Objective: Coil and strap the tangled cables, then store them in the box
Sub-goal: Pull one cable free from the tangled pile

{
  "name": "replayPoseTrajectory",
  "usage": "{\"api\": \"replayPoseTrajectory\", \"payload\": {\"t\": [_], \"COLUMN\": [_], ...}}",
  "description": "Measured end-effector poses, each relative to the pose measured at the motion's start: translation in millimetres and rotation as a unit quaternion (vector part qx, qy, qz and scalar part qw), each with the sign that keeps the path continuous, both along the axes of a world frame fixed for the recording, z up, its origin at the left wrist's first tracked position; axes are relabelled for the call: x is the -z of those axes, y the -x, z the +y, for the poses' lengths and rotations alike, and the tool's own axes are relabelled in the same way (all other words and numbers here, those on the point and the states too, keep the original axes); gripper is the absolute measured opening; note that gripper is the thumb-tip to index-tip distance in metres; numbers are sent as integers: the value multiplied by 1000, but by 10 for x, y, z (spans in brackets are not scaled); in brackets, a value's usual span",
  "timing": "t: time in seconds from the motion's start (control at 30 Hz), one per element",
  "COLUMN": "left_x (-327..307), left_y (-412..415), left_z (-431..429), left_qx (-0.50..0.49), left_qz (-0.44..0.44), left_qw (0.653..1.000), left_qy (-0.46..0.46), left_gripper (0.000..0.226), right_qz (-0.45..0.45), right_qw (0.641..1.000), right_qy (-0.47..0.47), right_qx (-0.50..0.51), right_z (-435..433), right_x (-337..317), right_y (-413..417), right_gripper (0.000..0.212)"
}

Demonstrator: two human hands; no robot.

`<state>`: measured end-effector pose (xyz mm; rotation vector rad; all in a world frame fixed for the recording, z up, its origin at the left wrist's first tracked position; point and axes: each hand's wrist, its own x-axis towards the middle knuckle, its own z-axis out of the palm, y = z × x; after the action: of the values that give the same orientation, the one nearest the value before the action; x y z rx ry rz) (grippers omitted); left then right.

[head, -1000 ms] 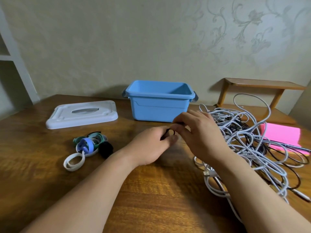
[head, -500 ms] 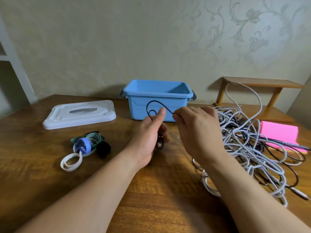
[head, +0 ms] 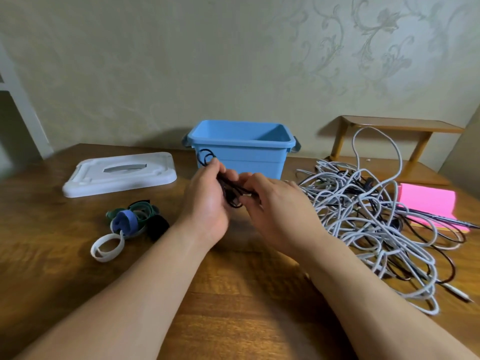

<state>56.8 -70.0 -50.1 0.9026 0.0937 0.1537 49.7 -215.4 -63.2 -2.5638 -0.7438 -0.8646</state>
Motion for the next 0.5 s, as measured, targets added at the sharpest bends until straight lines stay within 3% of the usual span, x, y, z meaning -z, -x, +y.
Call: {"api": "replayPoseTrajectory", "payload": {"t": [0.07, 0.13, 0.4, 0.5], "left_x": [-87, -139, -119, -47], "left_y": [-2, -2, 24, 34], "left_z": [68, 180, 337, 312], "left_qx": [-14, -41, -86, -31], "left_qz": [-15, -12, -29, -50], "left_qw": [998, 997, 982, 956], "left_qy": [61, 60, -164, -288], "left_gripper": [32, 34, 32, 29], "right_qz": [12, 38, 6, -21], "right_qw": [999, 998, 991, 989], "right_qy": [5, 10, 13, -6], "right_qx": [31, 53, 135, 144], "right_z": [-70, -182, -443, -449], "right_x": [-3, -6, -59, -56], "right_y": [-42, -83, -160, -175], "right_gripper": [17, 19, 7, 11]}}
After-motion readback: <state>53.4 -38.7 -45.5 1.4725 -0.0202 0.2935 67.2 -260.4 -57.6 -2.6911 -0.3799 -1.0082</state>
